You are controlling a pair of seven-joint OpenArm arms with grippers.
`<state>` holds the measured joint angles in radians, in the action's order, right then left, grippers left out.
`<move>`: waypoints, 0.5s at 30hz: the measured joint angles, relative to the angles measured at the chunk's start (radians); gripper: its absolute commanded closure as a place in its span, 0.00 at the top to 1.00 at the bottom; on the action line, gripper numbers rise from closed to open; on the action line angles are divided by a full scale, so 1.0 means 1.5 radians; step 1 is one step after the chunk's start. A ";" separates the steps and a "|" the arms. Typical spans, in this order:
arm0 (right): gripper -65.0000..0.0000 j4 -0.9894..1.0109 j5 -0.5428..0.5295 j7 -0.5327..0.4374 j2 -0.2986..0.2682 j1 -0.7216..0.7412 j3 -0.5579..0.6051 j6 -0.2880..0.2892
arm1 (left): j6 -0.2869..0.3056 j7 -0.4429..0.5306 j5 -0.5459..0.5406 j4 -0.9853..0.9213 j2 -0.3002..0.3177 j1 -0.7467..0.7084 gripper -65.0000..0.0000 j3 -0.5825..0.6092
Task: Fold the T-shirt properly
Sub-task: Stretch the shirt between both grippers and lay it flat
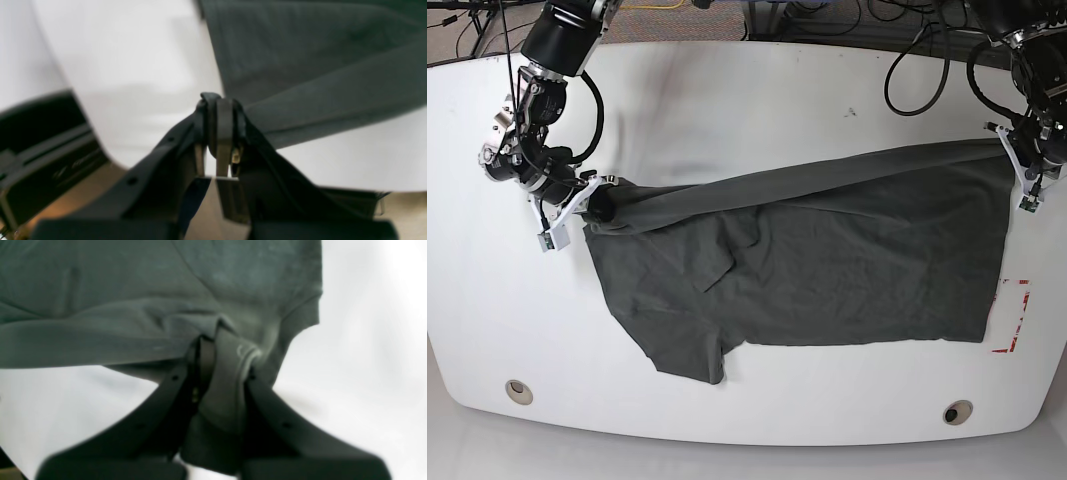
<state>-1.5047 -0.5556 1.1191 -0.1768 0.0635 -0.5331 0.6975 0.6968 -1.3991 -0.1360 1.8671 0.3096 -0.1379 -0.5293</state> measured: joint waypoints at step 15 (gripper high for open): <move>0.03 -0.057 0.001 0.026 -0.001 -0.059 0.003 0.001 | 0.000 0.024 -0.005 0.000 0.009 -0.048 0.03 0.005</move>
<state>-1.5898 -0.5549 1.1587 -0.1776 -0.0246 -0.5285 0.6991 0.6968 -1.3628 -0.1440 1.8671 0.3237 -0.2104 -0.5217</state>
